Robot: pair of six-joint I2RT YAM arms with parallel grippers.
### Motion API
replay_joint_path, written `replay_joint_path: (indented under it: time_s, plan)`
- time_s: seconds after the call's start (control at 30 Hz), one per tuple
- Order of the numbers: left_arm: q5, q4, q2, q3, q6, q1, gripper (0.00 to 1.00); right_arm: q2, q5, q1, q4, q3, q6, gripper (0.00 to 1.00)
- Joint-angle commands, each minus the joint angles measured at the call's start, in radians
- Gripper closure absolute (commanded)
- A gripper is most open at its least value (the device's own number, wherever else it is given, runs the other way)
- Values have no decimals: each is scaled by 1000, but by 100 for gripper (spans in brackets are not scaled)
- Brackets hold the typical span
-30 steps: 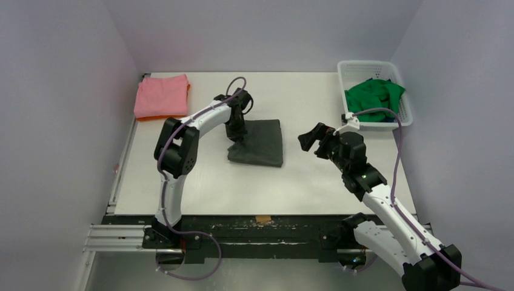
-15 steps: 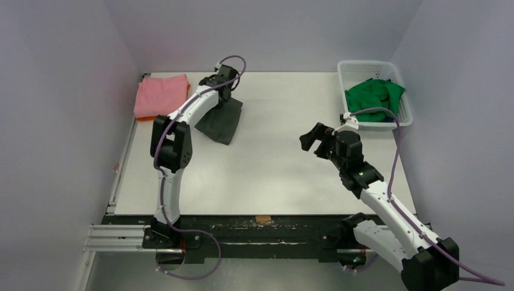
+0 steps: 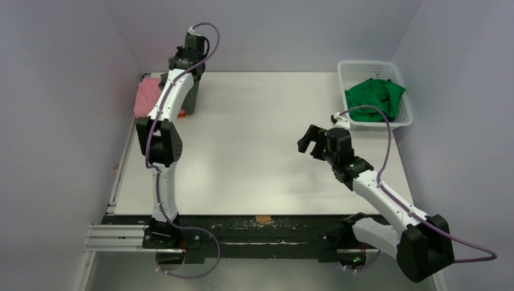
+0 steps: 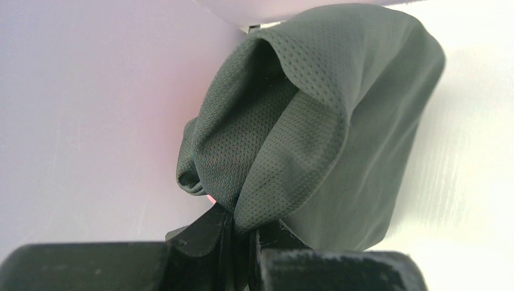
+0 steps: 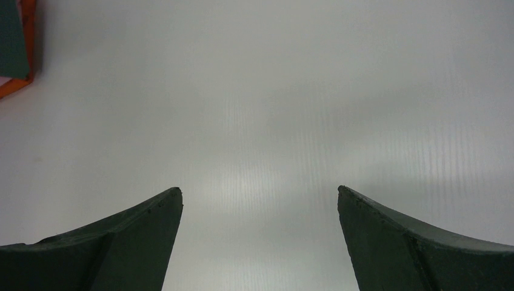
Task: Fold and stack the t-shirts
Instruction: Put the neatly folded tshirt into the corner of the board with the left arm
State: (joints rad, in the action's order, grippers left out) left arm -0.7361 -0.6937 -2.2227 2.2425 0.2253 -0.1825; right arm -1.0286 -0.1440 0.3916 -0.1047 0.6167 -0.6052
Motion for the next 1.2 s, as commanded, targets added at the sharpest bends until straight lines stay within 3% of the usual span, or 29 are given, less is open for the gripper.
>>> replay_joint_path:
  time_s: [0.0,0.33,1.1,1.13,1.17]
  plan:
    - [3,-1,-11,104,59,16,100,-21,-34,-2,42,31,18,1]
    - [121,-61,13,125,-16,95,100,-60,-38,-2,33,49,19,1]
    - [171,41,-208,161,-44,308,100,-173,-108,-3,-2,91,25,2]
    - [166,52,-210,156,-35,308,97,-175,-110,-2,0,89,27,2]
    - [154,65,-211,152,-27,308,87,-180,-110,-3,3,90,29,2]
